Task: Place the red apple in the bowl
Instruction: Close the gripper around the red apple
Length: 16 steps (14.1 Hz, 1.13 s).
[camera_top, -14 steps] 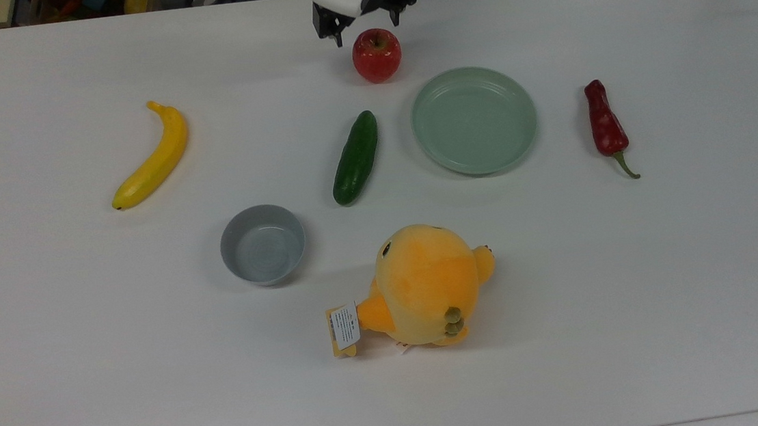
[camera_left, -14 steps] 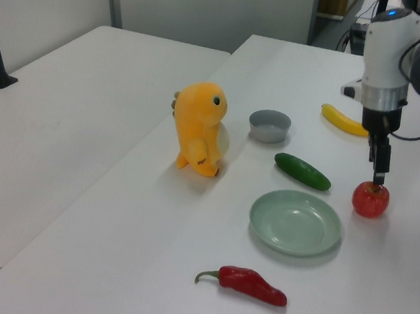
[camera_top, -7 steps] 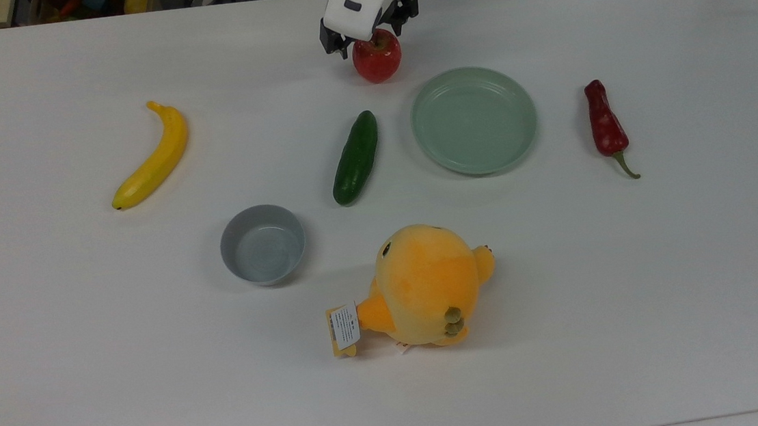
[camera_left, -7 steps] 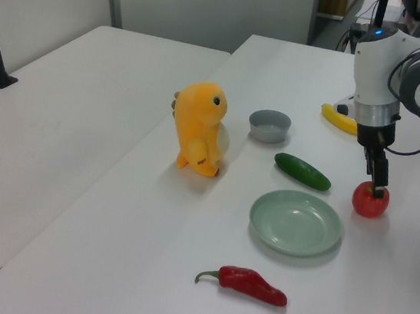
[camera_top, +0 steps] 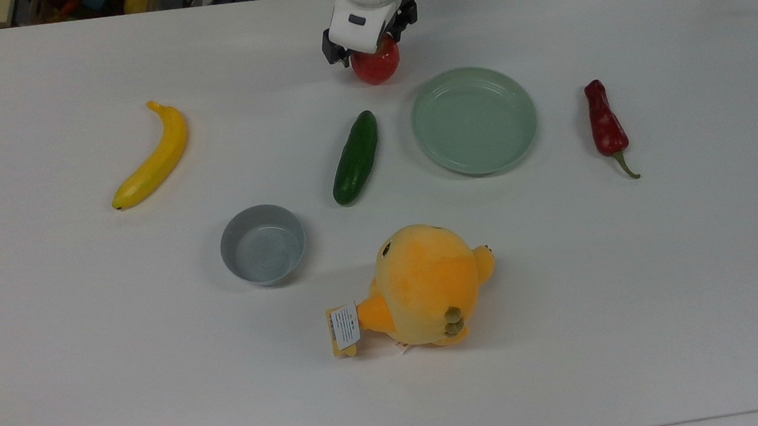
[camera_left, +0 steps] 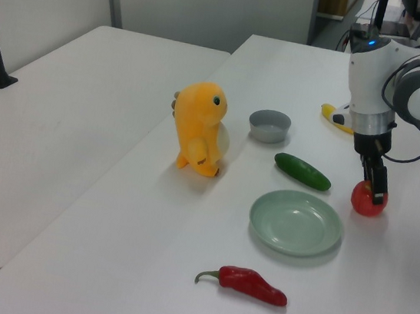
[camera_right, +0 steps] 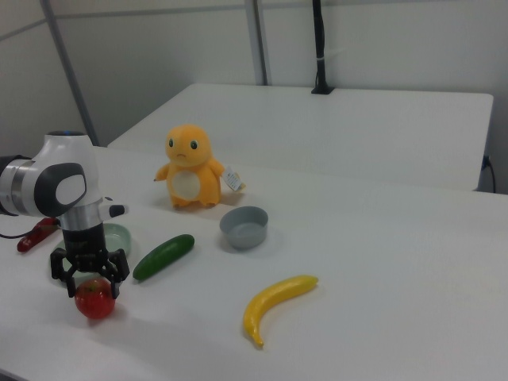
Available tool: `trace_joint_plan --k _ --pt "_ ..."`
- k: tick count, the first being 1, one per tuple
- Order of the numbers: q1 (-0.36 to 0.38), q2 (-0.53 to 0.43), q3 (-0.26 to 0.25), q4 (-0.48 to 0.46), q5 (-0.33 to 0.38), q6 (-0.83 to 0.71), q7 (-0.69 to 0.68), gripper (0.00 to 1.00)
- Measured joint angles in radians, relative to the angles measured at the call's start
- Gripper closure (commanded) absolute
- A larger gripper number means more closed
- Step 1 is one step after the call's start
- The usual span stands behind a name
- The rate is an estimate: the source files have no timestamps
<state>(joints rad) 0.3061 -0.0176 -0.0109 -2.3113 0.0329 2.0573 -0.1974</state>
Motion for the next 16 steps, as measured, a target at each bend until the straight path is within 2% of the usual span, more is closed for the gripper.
trace_joint_plan --k 2,3,16 --pt "0.000 0.014 0.012 0.000 0.000 0.016 -0.007 0.48" --pt "0.000 0.020 0.016 0.000 -0.002 0.032 -0.012 0.50" --pt "-0.002 0.005 0.017 0.011 -0.003 0.055 -0.029 0.50"
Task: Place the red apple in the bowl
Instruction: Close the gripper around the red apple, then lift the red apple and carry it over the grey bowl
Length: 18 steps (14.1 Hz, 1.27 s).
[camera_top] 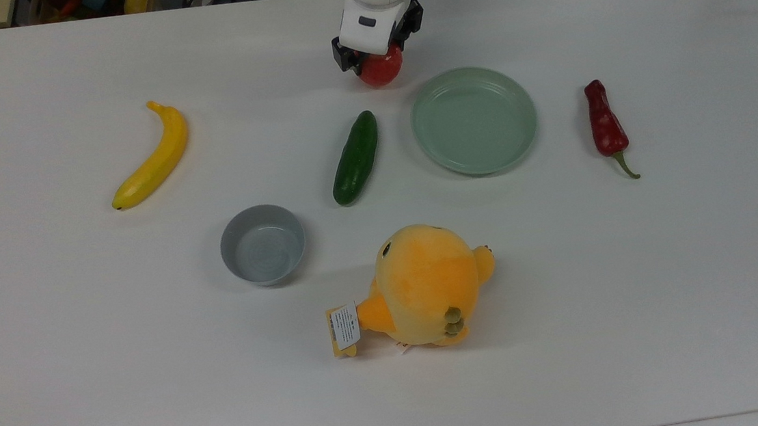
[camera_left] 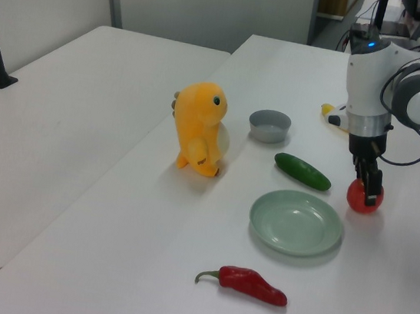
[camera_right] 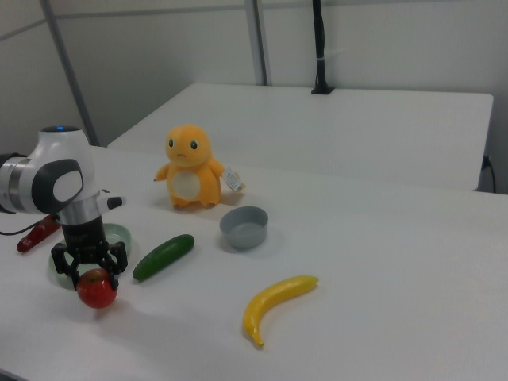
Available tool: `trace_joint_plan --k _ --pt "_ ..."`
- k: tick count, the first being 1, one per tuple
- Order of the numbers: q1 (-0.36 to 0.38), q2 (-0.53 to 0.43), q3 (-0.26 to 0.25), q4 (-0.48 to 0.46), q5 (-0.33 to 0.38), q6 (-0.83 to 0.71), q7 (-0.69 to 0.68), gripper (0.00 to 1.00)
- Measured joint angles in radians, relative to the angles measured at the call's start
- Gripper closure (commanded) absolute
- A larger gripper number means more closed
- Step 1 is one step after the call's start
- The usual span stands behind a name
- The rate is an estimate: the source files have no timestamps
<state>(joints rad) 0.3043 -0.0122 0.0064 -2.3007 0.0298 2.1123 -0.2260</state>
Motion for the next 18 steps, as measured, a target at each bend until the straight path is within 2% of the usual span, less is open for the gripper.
trace_joint_plan --k 3,6,9,10,12,15,18 --pt "-0.023 -0.037 -0.001 0.050 0.000 0.001 0.001 0.50" --pt "-0.100 -0.060 -0.007 0.171 0.001 0.009 0.001 0.50" --pt "-0.168 -0.039 -0.010 0.266 0.001 0.075 0.001 0.50" --pt "-0.185 -0.020 -0.010 0.287 0.001 0.111 0.000 0.50" --pt "-0.213 0.083 -0.010 0.380 0.001 0.197 0.000 0.50" --pt "-0.235 0.240 -0.010 0.520 0.000 0.215 0.000 0.49" --pt "-0.246 0.301 -0.010 0.557 -0.026 0.245 0.000 0.48"
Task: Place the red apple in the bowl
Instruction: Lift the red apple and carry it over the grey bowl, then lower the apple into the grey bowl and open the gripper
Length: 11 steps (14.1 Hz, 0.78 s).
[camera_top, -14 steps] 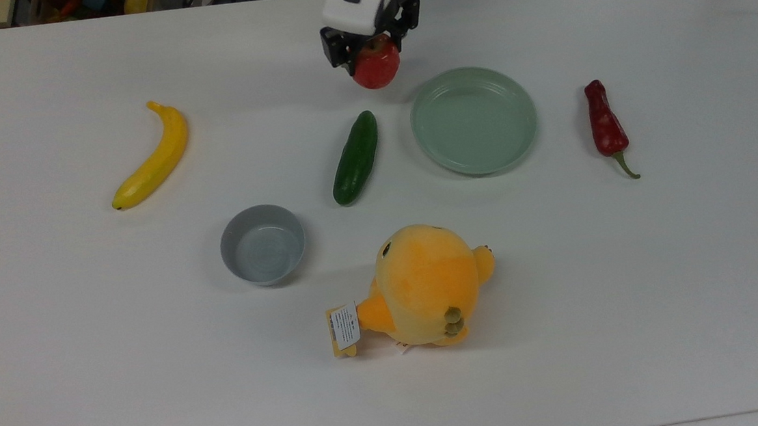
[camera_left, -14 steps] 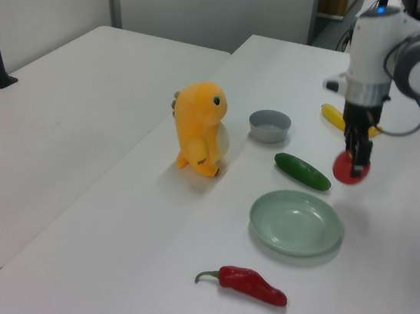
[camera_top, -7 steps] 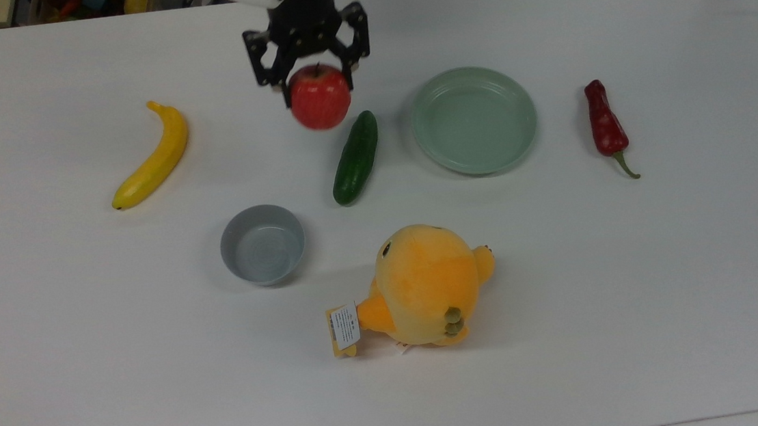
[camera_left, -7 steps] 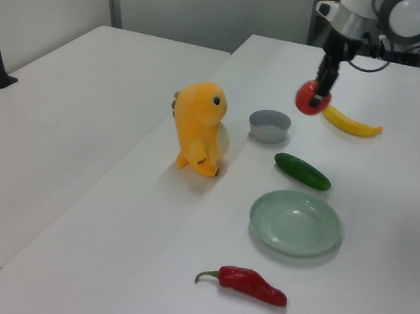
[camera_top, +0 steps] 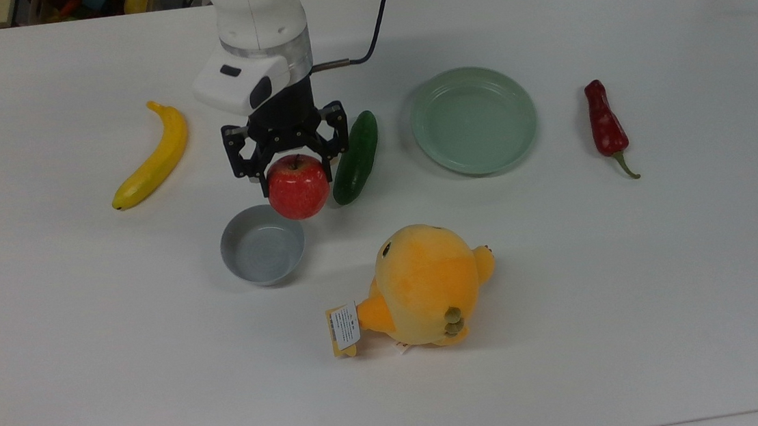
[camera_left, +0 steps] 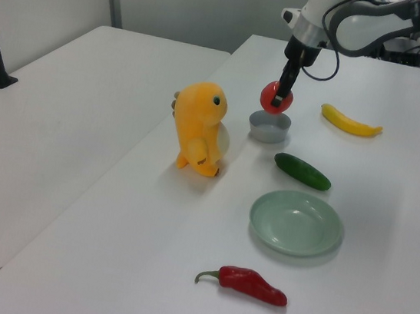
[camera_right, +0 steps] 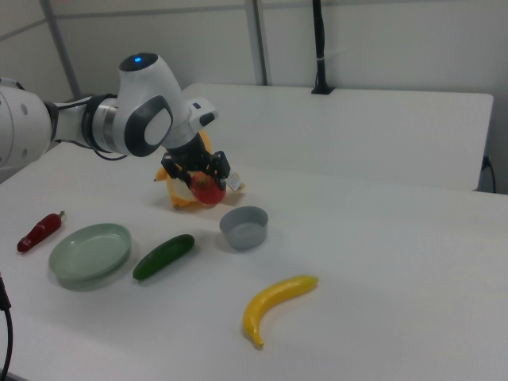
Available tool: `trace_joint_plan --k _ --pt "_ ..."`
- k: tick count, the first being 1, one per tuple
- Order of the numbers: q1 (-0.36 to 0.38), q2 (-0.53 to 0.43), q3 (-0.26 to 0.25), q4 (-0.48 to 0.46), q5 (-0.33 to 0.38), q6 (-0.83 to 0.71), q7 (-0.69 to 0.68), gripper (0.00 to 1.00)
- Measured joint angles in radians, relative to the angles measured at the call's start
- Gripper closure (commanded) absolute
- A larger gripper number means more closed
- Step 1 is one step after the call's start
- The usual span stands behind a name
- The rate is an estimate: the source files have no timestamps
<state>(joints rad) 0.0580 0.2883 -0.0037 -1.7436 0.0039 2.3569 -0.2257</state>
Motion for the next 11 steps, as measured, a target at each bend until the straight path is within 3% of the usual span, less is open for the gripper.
trace_joint_plan --k 8,11 --pt "-0.027 0.072 0.000 0.008 -0.146 0.066 -0.001 0.45" --pt "-0.029 0.101 0.000 0.026 -0.174 0.073 -0.001 0.31"
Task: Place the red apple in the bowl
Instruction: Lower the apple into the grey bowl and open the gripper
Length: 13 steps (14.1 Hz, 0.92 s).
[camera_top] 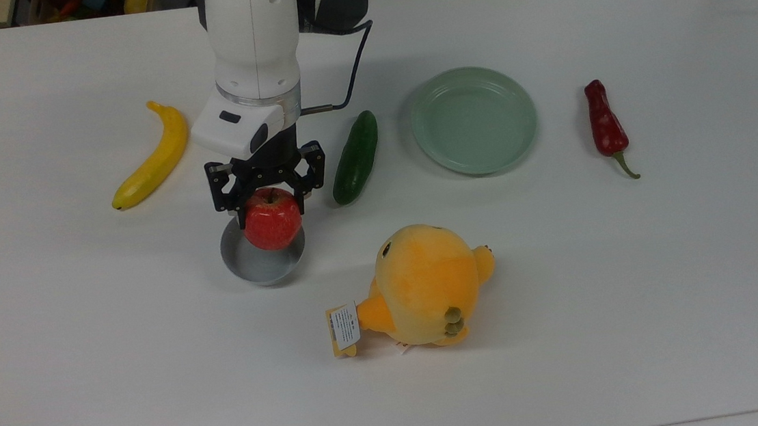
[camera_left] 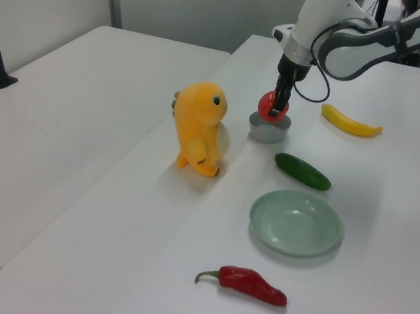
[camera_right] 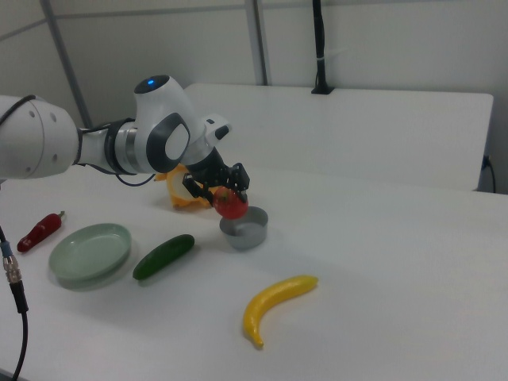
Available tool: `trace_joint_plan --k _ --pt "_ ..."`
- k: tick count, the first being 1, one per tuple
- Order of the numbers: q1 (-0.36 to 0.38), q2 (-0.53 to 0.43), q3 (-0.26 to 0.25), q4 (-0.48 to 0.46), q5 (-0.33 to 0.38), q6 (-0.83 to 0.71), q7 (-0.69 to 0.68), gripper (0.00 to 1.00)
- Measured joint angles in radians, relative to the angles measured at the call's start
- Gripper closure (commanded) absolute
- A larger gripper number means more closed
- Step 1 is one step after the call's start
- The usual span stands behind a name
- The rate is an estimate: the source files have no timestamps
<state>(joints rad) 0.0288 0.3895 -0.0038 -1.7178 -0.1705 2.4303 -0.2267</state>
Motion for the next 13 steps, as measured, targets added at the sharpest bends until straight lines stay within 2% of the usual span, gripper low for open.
trace_joint_plan --k 1,4,5,13 --pt "-0.002 0.004 0.000 0.005 -0.008 0.000 0.000 0.23" --pt "-0.002 0.008 0.000 0.007 -0.038 0.000 -0.001 0.11" --pt "-0.002 0.011 0.000 0.008 -0.045 0.000 -0.001 0.00" --pt "-0.003 0.011 0.000 0.017 -0.046 0.000 0.000 0.00"
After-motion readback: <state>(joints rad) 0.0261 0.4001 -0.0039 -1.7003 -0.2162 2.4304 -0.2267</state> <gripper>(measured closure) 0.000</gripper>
